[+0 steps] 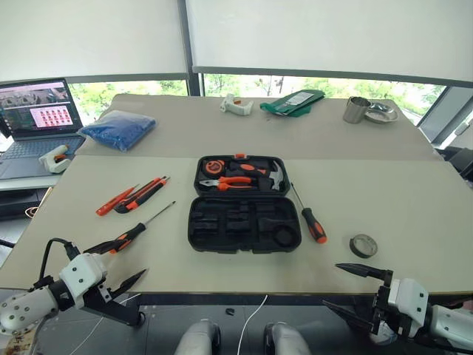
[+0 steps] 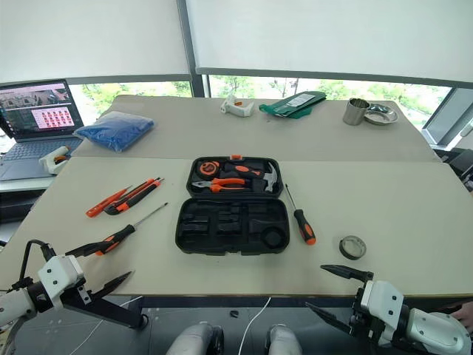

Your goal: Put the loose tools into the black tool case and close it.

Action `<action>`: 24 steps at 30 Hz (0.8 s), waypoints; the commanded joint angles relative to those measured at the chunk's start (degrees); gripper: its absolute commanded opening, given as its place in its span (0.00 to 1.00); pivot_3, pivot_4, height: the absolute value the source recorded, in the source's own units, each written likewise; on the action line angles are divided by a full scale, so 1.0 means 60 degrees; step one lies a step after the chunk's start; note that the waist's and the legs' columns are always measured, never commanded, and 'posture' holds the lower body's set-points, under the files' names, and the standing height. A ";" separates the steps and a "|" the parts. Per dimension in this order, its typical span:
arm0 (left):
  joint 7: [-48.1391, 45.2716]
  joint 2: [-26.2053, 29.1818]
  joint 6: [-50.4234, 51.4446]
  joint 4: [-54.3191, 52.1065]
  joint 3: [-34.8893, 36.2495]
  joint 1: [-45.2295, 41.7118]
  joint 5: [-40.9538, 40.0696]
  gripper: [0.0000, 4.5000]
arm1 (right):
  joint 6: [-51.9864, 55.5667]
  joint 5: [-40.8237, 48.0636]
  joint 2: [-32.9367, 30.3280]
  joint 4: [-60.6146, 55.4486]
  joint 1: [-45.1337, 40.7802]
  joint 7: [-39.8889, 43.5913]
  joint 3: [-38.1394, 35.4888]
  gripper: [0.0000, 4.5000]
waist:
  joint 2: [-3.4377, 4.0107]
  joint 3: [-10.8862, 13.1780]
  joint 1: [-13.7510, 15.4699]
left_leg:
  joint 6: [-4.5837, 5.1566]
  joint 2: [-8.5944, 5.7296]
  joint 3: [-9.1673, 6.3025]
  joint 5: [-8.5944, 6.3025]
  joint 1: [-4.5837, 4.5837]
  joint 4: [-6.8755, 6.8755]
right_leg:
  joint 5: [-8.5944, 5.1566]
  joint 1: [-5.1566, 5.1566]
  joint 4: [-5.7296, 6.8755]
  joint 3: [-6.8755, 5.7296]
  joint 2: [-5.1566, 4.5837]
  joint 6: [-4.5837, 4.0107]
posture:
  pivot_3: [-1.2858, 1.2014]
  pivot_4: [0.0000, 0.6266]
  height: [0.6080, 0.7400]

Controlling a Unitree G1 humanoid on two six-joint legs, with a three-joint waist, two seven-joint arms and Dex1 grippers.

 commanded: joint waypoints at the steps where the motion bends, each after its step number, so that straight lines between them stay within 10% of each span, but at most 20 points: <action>1: -0.0011 0.0240 0.1236 -0.0329 0.0672 0.0118 -0.1295 1.00 | -0.0086 0.0369 0.0160 -0.0446 -0.0659 -0.0179 0.0053 1.00 | -0.0001 -0.0001 -0.0001 | 0.0000 0.0000 0.0000 0.0000 0.0000 0.0000 | 0.0000 0.0000 0.0000 0.0000 0.0000 0.0000 | 0.52 0.24 1.00; 4: 0.0177 0.0433 0.3567 -0.0553 0.2061 0.0454 -0.3199 1.00 | 0.0381 0.1318 0.0652 -0.1039 -0.1816 -0.0313 0.0579 1.00 | -0.0049 0.0001 -0.0238 | -0.0003 0.0040 0.0014 -0.0001 0.0003 0.0002 | 0.0016 -0.0015 0.0003 -0.0002 0.0019 -0.0022 | 0.52 0.24 1.00; 14: 0.0963 0.0495 0.5532 0.0854 0.4227 0.1805 -0.3226 1.00 | 0.1723 0.2572 0.0768 -0.1750 -0.2907 0.0156 0.0979 1.00 | -0.0080 -0.0025 -0.0210 | -0.0029 0.0057 0.0064 -0.0038 0.0064 0.0003 | 0.0016 -0.0021 0.0002 -0.0013 0.0003 -0.0024 | 0.52 0.24 1.00; 24: 0.1079 0.2030 0.8881 -0.1309 0.2261 -0.0423 -0.3745 1.00 | 0.1774 0.2333 0.0981 -0.1631 -0.3488 -0.0007 0.1175 1.00 | -0.0081 -0.0036 0.0023 | -0.0024 0.0067 0.0085 -0.0056 0.0031 0.0002 | 0.0016 -0.0030 -0.0026 -0.0023 -0.0062 -0.0025 | 0.52 0.24 1.00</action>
